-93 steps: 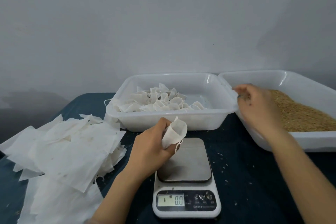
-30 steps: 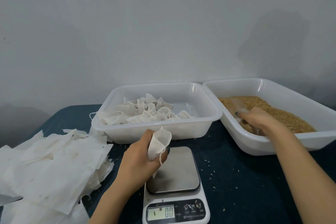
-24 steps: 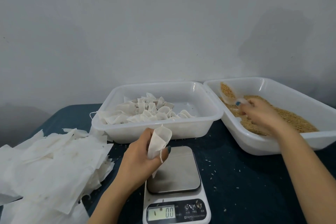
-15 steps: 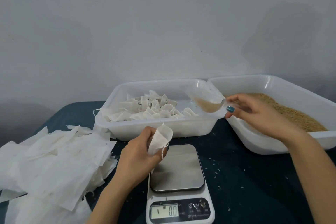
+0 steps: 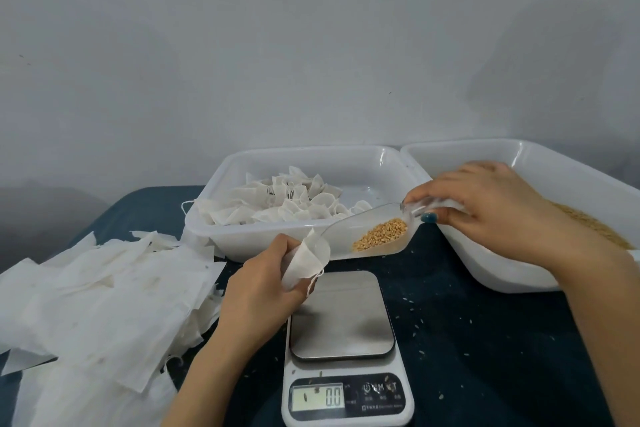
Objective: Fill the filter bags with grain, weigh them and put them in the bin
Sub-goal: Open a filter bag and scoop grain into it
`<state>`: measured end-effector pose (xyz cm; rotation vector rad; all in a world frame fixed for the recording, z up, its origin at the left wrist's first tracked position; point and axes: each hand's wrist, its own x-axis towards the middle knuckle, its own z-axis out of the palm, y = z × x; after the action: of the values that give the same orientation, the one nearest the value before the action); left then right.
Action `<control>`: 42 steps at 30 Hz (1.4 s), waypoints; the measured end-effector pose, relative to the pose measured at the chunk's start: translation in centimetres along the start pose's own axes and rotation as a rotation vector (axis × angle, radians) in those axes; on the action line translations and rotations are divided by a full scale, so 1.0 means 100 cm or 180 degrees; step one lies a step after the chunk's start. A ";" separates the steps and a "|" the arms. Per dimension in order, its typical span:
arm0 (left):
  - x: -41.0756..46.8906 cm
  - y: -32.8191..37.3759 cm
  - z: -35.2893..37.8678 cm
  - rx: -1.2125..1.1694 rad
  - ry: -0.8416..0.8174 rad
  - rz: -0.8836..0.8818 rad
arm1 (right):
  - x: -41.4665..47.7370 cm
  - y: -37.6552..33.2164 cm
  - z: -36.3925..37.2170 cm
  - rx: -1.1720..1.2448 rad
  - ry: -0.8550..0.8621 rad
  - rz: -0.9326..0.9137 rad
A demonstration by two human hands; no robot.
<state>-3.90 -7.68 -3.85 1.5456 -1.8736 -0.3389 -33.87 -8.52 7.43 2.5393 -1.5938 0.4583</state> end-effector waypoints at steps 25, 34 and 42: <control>-0.010 0.025 0.009 -0.1455 -0.0611 0.0483 | 0.012 -0.040 -0.044 -0.1287 0.0728 -0.0812; -0.011 0.026 0.009 -0.1578 -0.0555 0.0389 | 0.005 -0.029 -0.042 -0.0946 0.0806 -0.0505; -0.010 0.025 0.005 -0.2004 -0.0425 0.0279 | -0.021 0.018 0.014 0.1185 0.0104 0.0747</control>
<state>-6.03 -6.16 -3.08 1.0287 -1.6943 -0.9099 -36.01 -7.84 5.31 2.5791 -1.9647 0.8933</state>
